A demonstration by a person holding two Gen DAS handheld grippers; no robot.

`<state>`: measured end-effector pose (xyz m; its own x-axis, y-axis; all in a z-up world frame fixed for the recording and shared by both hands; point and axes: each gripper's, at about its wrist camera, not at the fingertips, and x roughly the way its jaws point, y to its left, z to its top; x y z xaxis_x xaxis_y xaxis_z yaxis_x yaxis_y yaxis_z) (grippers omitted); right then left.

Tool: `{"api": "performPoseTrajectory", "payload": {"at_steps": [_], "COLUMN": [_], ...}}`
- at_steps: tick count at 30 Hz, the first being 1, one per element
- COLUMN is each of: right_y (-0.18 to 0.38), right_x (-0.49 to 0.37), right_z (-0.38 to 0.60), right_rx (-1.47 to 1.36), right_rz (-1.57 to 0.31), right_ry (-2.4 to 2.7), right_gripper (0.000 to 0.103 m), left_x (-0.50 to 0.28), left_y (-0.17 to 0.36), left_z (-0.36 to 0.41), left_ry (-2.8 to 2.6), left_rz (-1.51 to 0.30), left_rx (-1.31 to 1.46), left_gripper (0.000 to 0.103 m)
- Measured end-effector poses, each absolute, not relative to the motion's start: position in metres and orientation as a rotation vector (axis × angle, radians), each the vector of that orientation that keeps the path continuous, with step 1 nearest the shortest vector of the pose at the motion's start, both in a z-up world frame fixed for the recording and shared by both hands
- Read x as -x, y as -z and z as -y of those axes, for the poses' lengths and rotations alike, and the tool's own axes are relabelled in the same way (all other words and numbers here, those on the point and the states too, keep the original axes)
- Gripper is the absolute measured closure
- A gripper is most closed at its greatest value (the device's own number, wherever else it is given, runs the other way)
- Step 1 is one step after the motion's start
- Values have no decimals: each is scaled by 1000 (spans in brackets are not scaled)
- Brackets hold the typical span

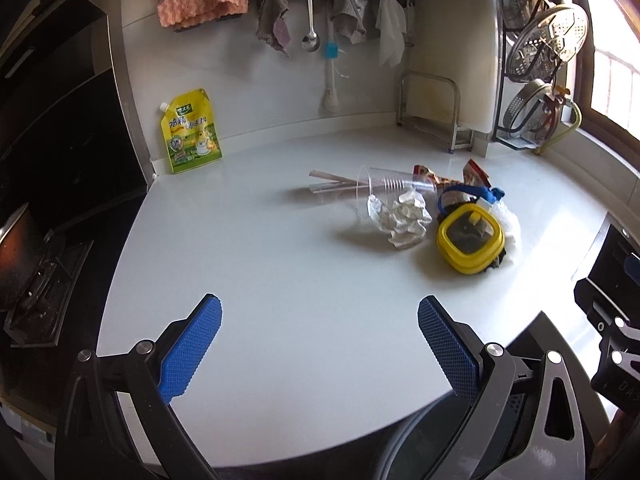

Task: Collect trash
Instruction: 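Move the right tool to the yellow-rimmed lid and close on it, then lift the yellow lid with the right tool while the left tool grasps crumpled paper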

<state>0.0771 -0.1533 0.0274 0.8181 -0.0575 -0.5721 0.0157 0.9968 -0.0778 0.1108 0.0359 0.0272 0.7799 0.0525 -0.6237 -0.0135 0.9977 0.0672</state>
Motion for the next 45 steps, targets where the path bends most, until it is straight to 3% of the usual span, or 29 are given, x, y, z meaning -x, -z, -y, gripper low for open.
{"api": "performPoseTrajectory", "payload": {"at_steps": [6, 14, 31, 33, 35, 45], "right_y": [-23, 5, 37, 38, 39, 25], "right_x": [-128, -178, -203, -203, -202, -189], "right_z": [129, 104, 87, 86, 85, 94], "right_rx": [151, 239, 361, 366, 366, 303], "right_rz": [-649, -716, -743, -744, -759, -726], "right_ry": [3, -1, 58, 52, 38, -2], "right_gripper": [9, 9, 10, 14, 35, 35], "left_x": [-141, -158, -167, -165, -165, -161], "left_y": [-40, -11, 12, 13, 12, 9], "left_z": [-55, -73, -76, -75, -75, -69], "left_ry": [-77, -93, -71, -70, -71, -66], "left_rz": [-632, -697, -762, -762, -761, -760], "left_rx": [-47, -23, 5, 4, 6, 7], "left_gripper": [6, 6, 6, 6, 6, 6]}}
